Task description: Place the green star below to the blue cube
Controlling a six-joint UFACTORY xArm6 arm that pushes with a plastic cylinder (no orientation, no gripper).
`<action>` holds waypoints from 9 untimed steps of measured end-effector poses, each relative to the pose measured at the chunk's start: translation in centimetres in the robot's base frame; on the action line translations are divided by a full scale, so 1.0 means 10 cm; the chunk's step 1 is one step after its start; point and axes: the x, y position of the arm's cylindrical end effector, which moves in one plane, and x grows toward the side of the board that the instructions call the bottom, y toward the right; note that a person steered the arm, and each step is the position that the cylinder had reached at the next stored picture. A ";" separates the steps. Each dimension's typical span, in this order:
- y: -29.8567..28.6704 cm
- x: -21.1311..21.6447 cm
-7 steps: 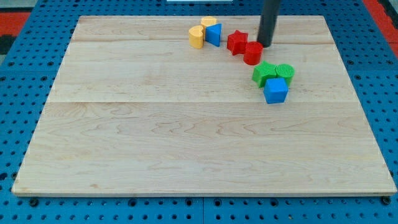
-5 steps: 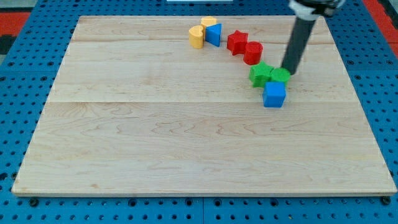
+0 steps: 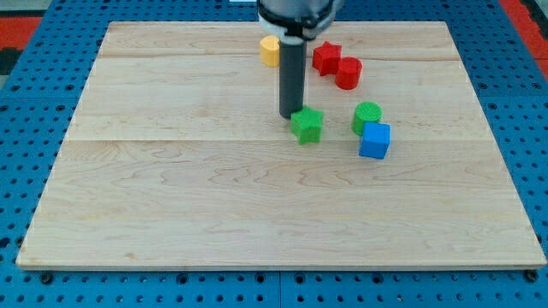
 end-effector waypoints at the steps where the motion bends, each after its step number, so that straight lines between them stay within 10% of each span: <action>1: 0.06 0.42; 4: 1.14 0.94; 9: 1.15 0.09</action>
